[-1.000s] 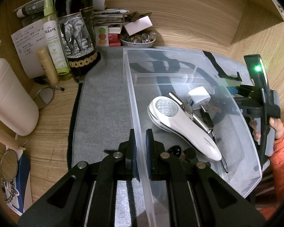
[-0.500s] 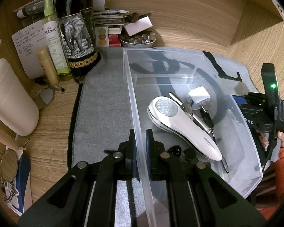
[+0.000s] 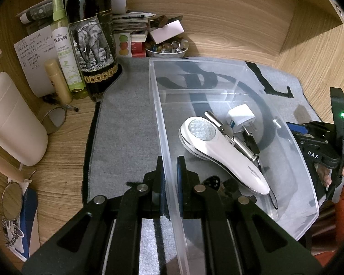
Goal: Organize rigid objects
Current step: 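Close the right tool on the lighter and lift it, then carry the lighter into the clear box and open the right tool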
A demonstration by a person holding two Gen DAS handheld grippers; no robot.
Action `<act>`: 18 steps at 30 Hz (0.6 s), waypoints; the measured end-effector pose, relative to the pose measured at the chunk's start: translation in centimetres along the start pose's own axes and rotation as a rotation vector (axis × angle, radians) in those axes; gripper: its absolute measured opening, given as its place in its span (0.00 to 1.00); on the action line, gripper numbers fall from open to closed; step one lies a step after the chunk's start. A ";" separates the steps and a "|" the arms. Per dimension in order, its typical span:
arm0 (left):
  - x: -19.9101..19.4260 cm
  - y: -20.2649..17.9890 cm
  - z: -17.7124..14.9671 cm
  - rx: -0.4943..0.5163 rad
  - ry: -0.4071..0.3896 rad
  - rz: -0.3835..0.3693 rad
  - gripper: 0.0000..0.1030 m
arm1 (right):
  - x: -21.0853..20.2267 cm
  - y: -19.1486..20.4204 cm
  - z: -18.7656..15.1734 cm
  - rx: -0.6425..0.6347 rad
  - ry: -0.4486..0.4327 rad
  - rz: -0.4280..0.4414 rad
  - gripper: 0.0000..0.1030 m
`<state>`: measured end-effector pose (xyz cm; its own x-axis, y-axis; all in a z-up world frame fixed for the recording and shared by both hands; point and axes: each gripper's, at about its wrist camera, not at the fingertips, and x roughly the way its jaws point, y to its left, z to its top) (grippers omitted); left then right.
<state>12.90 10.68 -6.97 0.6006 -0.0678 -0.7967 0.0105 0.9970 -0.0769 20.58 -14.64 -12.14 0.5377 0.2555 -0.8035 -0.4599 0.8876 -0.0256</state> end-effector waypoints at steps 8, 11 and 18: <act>0.0 0.0 0.0 0.001 0.000 0.000 0.08 | -3.8 0.9 1.7 -0.007 -0.120 0.013 0.21; 0.0 0.0 0.0 0.001 0.000 0.001 0.08 | -5.4 1.5 2.8 -0.015 -0.174 0.020 0.21; 0.0 0.0 0.0 0.001 0.001 0.001 0.08 | -8.9 4.4 5.6 -0.070 -0.293 0.069 0.21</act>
<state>12.89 10.65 -6.98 0.6000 -0.0669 -0.7972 0.0104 0.9971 -0.0759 17.77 -10.85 -1.76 0.6799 0.4226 -0.5993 -0.5442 0.8385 -0.0262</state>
